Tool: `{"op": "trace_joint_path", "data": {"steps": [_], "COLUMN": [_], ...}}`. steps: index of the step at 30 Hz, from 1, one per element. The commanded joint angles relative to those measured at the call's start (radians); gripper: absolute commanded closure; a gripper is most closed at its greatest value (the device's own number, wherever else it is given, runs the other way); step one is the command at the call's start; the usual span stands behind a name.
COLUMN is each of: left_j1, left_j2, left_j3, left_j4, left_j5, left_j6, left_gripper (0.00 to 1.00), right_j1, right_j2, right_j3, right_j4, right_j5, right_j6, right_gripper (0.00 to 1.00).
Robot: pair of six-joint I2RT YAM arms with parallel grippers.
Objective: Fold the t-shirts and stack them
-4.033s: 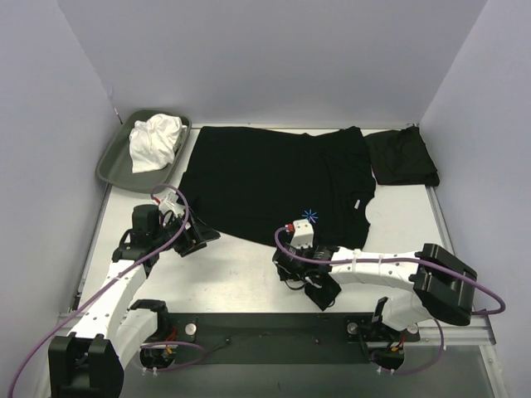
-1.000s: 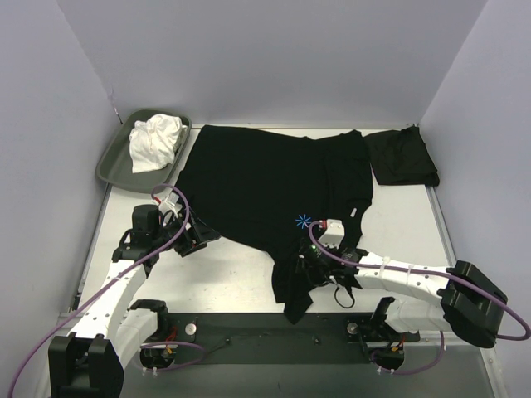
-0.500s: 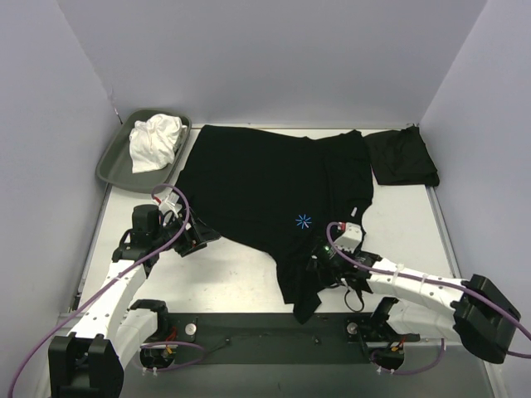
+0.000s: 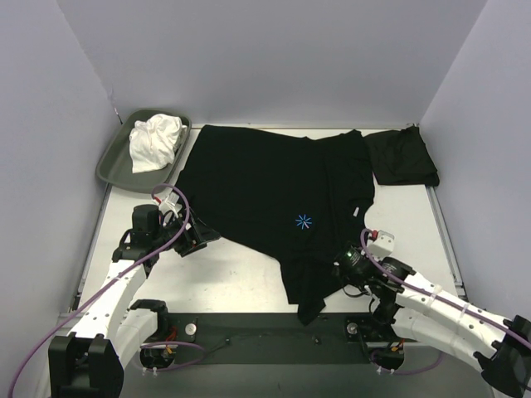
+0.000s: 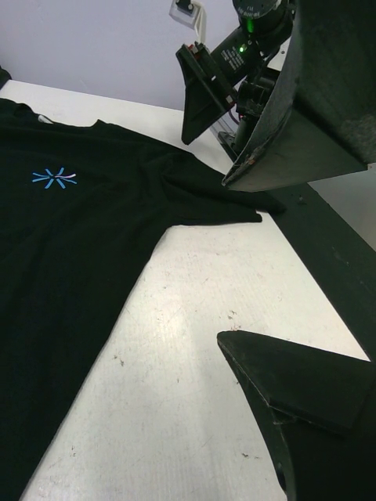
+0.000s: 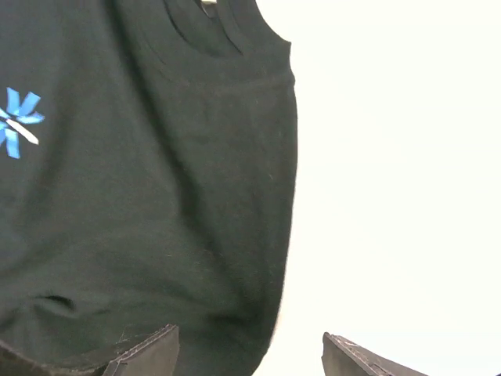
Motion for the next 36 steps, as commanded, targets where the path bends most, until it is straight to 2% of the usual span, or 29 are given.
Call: {"op": "trace_joint_path", "data": {"steps": [1,4,5,7,11,14,18,28,36], "left_j1": [0.005,0.005,0.007,0.005,0.007,0.007,0.008,0.008,0.008], "left_j2": [-0.007,-0.004,0.0,0.003,-0.001,-0.004,0.003,-0.017,-0.014], "left_j3": [0.003,0.003,0.003,0.004,0.007,0.006,0.004,0.001,0.001], "left_j4": [0.033,0.033,0.035,0.033,0.029,0.032,0.035,0.035,0.038], "left_j5": [0.011,0.014,0.013,0.014,0.011,0.008,0.014,0.019,0.025], "left_j6": [0.013,0.015,0.015,0.016,0.015,0.013,0.012,0.01,0.01], "left_gripper": [0.19,0.19,0.19,0.19,0.19,0.19,0.19,0.19,0.19], "right_j1": [0.051,0.157,0.221,0.272,0.431,0.502,0.615,0.763,0.761], "right_j2": [-0.018,0.002,0.049,0.114,0.347,0.474,0.574,0.732,0.763], "right_j3": [0.119,0.202,0.242,0.272,0.335,0.392,0.426,0.464,0.477], "right_j4": [-0.092,-0.078,-0.078,-0.077,-0.047,-0.043,-0.03,-0.037,-0.056], "right_j5": [0.043,0.051,0.04,0.014,-0.043,-0.05,-0.079,-0.106,-0.055], "right_j6": [-0.05,-0.095,-0.103,-0.123,-0.158,-0.173,-0.153,-0.055,-0.028], "right_gripper": [0.28,0.28,0.28,0.28,0.3,0.31,0.34,0.44,0.51]}}
